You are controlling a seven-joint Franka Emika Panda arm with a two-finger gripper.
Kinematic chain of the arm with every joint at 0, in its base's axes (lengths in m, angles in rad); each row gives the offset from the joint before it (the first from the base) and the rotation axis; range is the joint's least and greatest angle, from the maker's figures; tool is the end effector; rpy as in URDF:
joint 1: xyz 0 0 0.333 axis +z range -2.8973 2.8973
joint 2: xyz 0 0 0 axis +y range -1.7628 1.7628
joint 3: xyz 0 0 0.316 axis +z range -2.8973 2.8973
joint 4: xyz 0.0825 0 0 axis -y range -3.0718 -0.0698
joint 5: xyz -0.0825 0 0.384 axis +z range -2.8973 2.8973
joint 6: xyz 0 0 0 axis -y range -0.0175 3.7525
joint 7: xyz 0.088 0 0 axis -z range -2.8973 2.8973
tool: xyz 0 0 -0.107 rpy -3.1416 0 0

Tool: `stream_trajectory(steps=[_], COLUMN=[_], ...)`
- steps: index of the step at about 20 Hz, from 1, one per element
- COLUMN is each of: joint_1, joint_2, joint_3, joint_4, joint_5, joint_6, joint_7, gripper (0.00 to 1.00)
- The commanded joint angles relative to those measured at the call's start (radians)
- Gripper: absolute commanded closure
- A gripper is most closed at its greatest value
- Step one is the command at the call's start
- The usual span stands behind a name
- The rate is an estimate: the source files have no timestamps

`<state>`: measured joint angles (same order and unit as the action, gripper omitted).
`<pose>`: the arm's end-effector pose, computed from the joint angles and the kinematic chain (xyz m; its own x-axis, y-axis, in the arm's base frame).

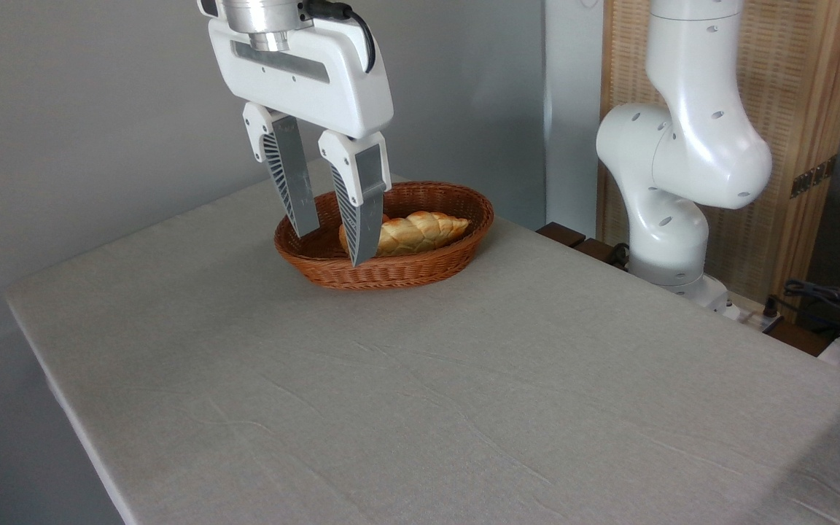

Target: Put bread into the basket

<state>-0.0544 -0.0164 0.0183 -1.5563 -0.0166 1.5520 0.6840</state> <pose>0.5474 -0.0215 0.6387 0.7514 -0.6596 0.0201 -0.6598 -0.7514 0.0055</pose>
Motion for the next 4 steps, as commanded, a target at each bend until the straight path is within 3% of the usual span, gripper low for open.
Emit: stream_trajectory(steps=[1,4], joint_1=[-0.010,-0.010], joint_2=[-0.002,-0.001], joint_3=[0.006,0.005], joint_4=[0.010,0.010], joint_5=[0.010,0.010], joint_6=[0.014,0.016], joint_7=[0.012,0.012], gripper=[0.00,0.00])
